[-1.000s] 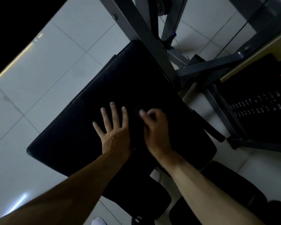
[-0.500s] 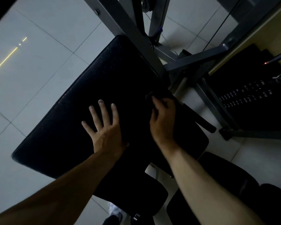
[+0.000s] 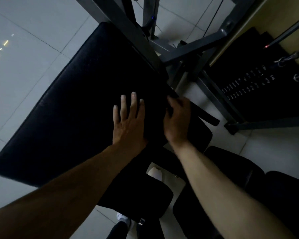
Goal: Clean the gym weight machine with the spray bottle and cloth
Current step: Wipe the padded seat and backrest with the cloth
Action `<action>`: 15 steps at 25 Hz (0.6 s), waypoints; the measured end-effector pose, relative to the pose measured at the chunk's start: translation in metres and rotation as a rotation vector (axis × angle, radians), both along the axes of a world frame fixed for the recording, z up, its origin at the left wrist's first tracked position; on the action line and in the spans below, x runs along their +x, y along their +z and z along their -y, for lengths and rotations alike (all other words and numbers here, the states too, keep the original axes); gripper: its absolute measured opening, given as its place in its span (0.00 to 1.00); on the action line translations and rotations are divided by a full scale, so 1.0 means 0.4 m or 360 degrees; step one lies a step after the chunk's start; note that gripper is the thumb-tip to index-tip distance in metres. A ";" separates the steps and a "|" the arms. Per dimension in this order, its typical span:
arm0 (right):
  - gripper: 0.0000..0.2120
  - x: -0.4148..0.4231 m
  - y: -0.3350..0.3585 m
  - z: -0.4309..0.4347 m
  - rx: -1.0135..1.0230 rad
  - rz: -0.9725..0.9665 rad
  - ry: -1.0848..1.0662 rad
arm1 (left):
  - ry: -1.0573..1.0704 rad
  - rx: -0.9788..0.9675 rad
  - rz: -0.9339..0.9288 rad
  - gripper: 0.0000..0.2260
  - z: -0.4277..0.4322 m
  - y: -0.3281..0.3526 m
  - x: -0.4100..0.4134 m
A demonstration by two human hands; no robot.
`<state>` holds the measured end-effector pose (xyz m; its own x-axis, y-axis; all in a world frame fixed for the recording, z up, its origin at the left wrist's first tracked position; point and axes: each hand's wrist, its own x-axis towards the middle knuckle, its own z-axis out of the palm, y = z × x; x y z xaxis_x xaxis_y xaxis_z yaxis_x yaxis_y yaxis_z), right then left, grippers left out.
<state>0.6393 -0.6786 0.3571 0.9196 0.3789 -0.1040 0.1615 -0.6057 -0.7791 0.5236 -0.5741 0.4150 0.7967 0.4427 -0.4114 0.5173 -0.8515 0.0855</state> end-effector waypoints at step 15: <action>0.19 -0.151 -0.007 0.129 0.0068 -0.0137 0.0179 | 0.0077 0.0208 -0.0156 0.54 0.051 -0.034 0.032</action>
